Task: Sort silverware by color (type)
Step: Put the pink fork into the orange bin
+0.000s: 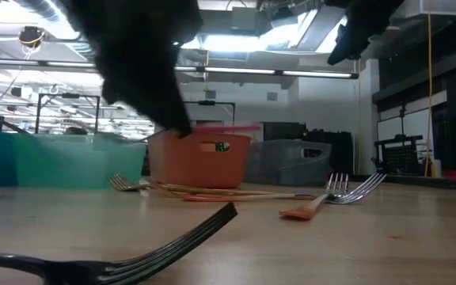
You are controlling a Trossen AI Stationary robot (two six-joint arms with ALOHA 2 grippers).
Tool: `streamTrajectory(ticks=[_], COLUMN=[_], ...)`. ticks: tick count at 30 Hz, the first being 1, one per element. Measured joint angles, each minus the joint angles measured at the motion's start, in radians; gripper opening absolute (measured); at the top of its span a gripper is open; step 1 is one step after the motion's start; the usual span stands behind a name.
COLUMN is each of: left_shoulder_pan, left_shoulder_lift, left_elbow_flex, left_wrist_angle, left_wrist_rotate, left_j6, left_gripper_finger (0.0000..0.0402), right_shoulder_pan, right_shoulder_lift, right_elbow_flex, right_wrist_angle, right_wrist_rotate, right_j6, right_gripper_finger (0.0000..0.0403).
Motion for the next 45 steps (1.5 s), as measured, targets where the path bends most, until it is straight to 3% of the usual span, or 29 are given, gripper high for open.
streamTrajectory(ticks=[9, 14, 27, 40, 45], left_shoulder_pan=[0.080, 0.127, 0.193, 0.207, 0.206], left_shoulder_lift=[-0.062, -0.068, -0.068, -0.069, -0.069], left_elbow_flex=[0.003, 0.003, 0.003, 0.003, 0.003], left_wrist_angle=[0.061, 0.190, 0.637, 0.703, 0.702], left_wrist_rotate=[-0.462, -0.615, -0.634, -0.640, -0.639], left_j6=[0.034, 0.163, 0.696, 0.768, 0.769], left_gripper_finger=[0.0039, 0.0039, 0.0039, 0.0039, 0.0039], right_shoulder_pan=[0.000, 0.000, 0.000, 0.000, 0.000], right_shoulder_lift=[0.004, 0.036, 0.152, 0.161, 0.160], right_elbow_flex=[0.000, 0.000, 0.000, 0.000, 0.000], right_wrist_angle=[0.125, 0.256, 0.585, 0.669, 0.656], right_wrist_rotate=[0.000, 0.000, 0.000, 0.026, 0.026], right_j6=[0.096, 0.104, 0.101, 0.102, 0.178], right_gripper_finger=[0.0115, 0.0115, 0.0115, 0.0115, 0.0115])
